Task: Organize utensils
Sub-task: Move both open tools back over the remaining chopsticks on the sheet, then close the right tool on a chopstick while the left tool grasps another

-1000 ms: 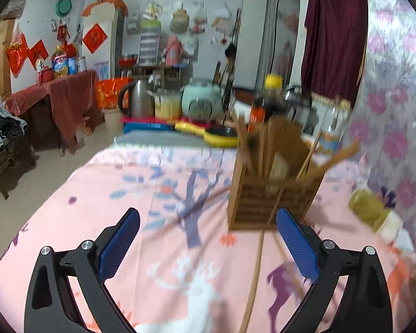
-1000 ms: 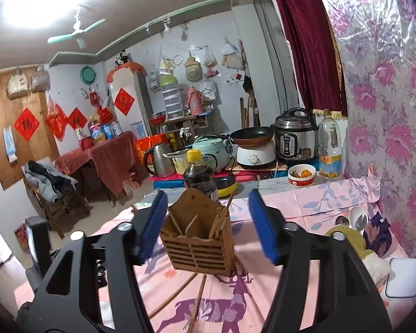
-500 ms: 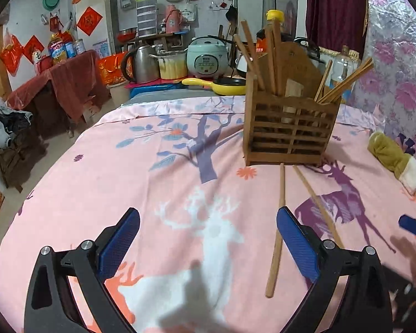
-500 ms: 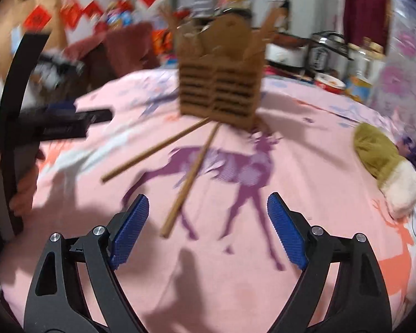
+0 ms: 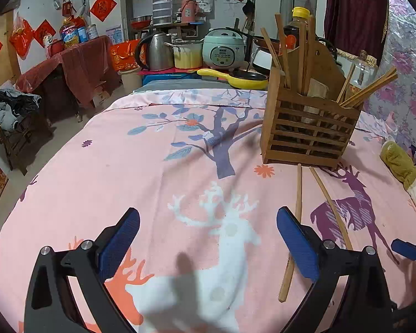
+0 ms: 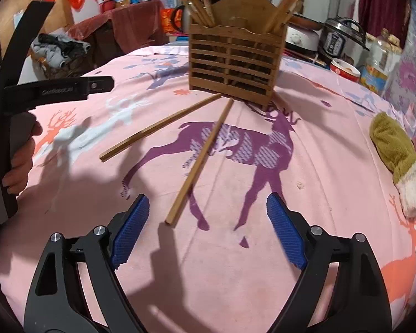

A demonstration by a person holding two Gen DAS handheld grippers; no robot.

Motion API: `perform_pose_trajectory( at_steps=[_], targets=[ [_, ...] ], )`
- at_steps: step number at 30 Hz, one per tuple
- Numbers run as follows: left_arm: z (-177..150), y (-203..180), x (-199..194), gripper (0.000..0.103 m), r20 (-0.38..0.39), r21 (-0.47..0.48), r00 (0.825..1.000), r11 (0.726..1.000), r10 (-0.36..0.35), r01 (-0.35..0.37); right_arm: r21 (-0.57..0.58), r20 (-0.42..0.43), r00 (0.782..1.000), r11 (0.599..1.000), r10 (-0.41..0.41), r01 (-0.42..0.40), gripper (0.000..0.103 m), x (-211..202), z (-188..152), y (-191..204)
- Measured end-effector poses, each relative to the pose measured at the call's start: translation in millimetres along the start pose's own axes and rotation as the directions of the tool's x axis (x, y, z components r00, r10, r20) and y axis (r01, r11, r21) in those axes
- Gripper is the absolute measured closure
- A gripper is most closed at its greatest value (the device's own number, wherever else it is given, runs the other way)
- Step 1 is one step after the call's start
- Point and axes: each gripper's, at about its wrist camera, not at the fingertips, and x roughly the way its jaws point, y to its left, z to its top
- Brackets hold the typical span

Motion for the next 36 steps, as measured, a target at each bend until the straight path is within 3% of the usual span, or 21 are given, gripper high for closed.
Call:
perform_pose_trajectory(
  at_steps=[9, 11, 13, 18, 21, 29, 30, 36],
  targets=[
    [-4.2, -15.5, 0.9, 0.006, 0.010, 0.070, 1.000, 0.997, 0.020, -0.021, -0.074, -0.057, 0.998, 0.997, 0.026, -0.030, 0.062, 9.9, 0.7, 15.9],
    [-5.6, -19.1, 2.2, 0.006, 0.010, 0.090, 1.000, 0.996, 0.027, -0.028, -0.069, -0.077, 0.996, 0.997, 0.039, -0.044, 0.082, 13.8, 1.2, 14.9],
    [-6.9, -22.3, 4.4, 0.006, 0.006, 0.105, 0.999, 0.994, 0.035, -0.036, -0.026, -0.081, 0.996, 0.999, 0.037, -0.039, 0.093, 15.3, 1.9, 6.0],
    [-8.1, -23.3, 4.0, 0.006, 0.006, 0.113, 1.000, 0.993, 0.027, -0.028, 0.060, -0.078, 0.997, 0.998, -0.017, 0.022, 0.095, 13.3, 0.3, -21.4],
    [-11.1, -25.5, 2.5, 0.006, 0.000, 0.124, 1.000, 0.992, 0.003, -0.003, 0.071, -0.080, 0.997, 0.997, -0.023, 0.029, 0.090, 13.4, -1.0, -24.7],
    [-37.3, -50.2, -4.1, 0.006, -0.048, 0.254, 0.992, 0.960, -0.113, 0.121, 0.087, -0.080, 0.996, 0.996, -0.029, 0.036, 0.090, 14.5, -0.2, -28.9],
    [-40.5, -53.3, -4.9, 0.008, -0.058, 0.269, 0.989, 0.952, -0.136, 0.146, 0.091, -0.079, 0.996, 0.995, -0.032, 0.039, 0.090, 14.1, 0.3, -29.8],
    [-47.2, -60.3, 9.4, 0.047, -0.172, 0.278, 0.958, 0.922, -0.229, 0.270, 0.125, -0.054, 0.998, 0.991, -0.039, 0.046, 0.086, 7.9, 1.7, -38.0]
  ],
)
